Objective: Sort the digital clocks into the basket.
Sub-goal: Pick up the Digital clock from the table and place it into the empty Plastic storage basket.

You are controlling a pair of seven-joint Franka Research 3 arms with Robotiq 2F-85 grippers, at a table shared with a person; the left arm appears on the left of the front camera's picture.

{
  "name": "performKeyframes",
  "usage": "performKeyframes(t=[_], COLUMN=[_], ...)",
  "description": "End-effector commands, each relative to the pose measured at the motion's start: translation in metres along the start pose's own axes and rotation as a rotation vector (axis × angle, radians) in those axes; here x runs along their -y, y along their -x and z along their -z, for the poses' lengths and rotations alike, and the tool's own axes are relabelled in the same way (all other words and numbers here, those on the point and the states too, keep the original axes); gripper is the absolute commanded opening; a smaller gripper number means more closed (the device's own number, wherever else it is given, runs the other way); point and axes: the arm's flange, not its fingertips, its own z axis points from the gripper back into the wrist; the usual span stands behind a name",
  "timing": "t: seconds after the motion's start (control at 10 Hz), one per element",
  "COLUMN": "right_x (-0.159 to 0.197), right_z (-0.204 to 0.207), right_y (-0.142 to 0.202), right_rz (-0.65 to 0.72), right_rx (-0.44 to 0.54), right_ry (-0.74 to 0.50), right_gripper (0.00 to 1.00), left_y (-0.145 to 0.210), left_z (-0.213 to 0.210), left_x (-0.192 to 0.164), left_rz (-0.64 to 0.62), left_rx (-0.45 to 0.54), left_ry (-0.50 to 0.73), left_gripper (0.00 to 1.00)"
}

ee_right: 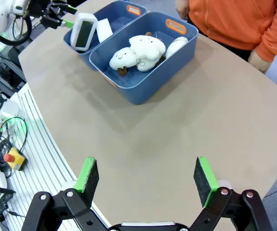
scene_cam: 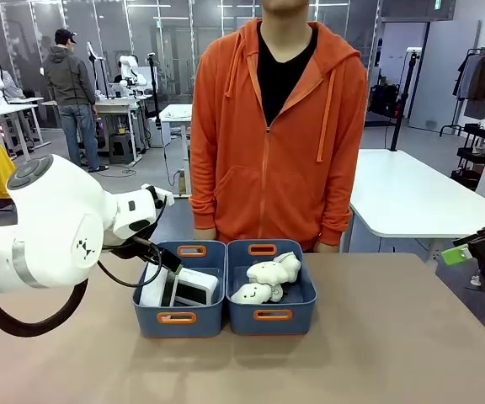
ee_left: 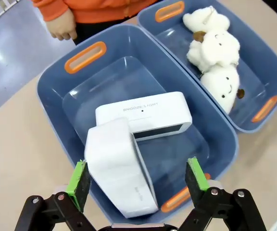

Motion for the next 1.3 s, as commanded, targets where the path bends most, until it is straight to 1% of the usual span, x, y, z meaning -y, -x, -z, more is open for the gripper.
performKeyframes(t=[0.0,0.7,0.8,0.9,1.0,1.1,1.2], right_x=[-0.001,-0.001,-0.001,-0.001,-0.001,-0.001,-0.001], right_z=[-0.001,-0.001,-0.001,-0.001,-0.001,-0.001,-0.001], right_y=[0.001,0.001,0.001,0.001,0.001,0.001,0.001], right_rz=[0.001,0.001,0.001,0.001,0.001,0.001,0.001], right_rx=[-0.008,-0.008,-0.008,-0.008,-0.008,-0.008,-0.008], right_ry=[-0.005,-0.005,-0.005,-0.005,-0.005,-0.005,-0.005], right_gripper=[1.00,1.00,1.00,1.00,1.00,1.00,1.00], left_y=[0.005,0.005,0.005,-0.009,-0.013,-0.016,-0.012], left_z=[0.010,0.010,0.010,-0.036,-0.078,-0.105,-0.124], left_x=[-0.005,-0.005,-0.005,-0.032,-0.054,-0.075,-0.090], left_rz=[-0.004,-0.004,-0.010,0.144,0.213,0.241,0.281], left_rx=[0.022,0.022,0.007,-0.060,-0.106,-0.108,-0.108], left_ry=[-0.026,-0.026,-0.014,0.032,0.063,0.153,0.179], left_gripper=[0.99,0.99,0.95,1.00,1.00,1.00,1.00])
